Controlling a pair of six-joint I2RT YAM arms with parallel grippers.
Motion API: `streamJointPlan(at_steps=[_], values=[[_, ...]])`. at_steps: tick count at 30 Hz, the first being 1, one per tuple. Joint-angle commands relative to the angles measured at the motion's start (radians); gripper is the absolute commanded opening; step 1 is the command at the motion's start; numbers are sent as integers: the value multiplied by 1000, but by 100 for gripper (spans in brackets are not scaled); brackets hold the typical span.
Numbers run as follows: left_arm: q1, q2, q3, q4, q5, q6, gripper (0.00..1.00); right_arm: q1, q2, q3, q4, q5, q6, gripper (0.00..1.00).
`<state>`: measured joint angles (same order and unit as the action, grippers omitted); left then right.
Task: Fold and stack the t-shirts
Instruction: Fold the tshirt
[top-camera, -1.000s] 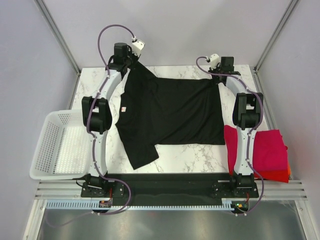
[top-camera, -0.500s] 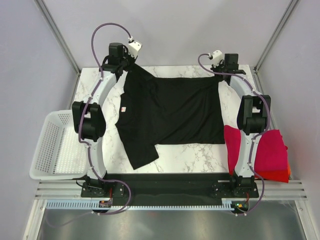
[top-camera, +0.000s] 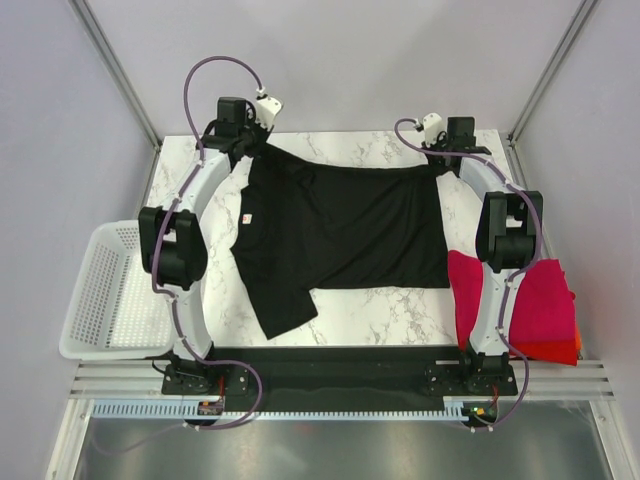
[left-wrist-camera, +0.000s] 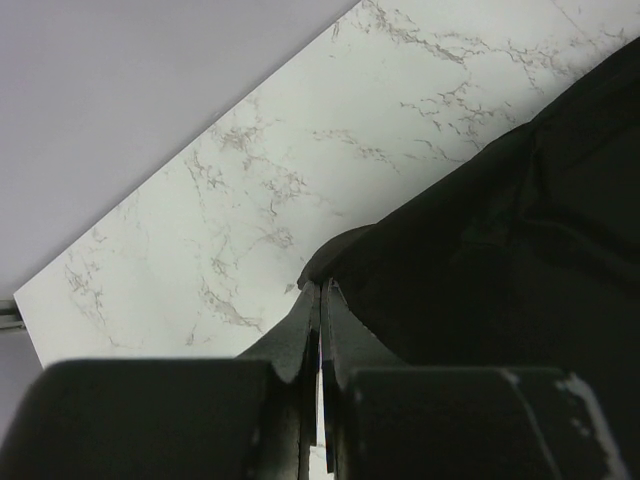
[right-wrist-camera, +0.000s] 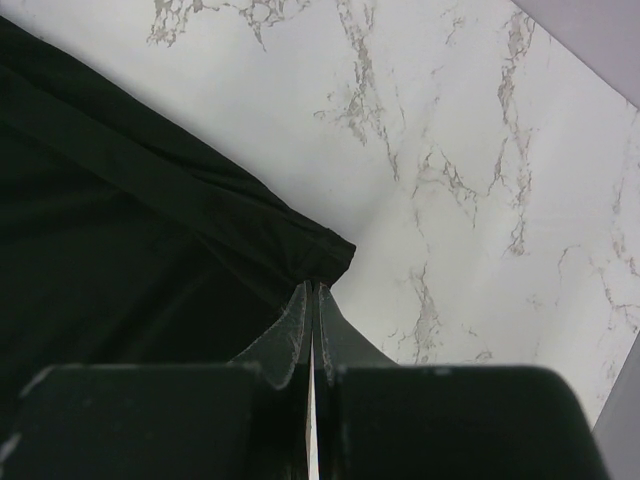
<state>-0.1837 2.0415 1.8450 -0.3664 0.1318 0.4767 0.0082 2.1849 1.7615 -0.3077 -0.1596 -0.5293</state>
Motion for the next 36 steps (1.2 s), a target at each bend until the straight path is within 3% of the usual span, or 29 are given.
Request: streamJointPlan(at_steps=[1, 7, 16, 23, 36], values=[[-3, -110, -32, -2, -2, 23, 2, -4, -63, -7, 9, -12, 3, 0], [-5, -193, -98, -43, 43, 14, 2, -4, -115, -54, 1, -31, -1, 0], [-5, -297, -314, -83, 84, -23, 2, -5, -191, -154, -45, -87, 43, 0], [-3, -369, -463, -95, 51, -9, 2, -2, -279, -298, -59, -100, 74, 0], [-3, -386, -474, -161, 61, 17, 2, -1, -347, -396, -76, -113, 104, 0]])
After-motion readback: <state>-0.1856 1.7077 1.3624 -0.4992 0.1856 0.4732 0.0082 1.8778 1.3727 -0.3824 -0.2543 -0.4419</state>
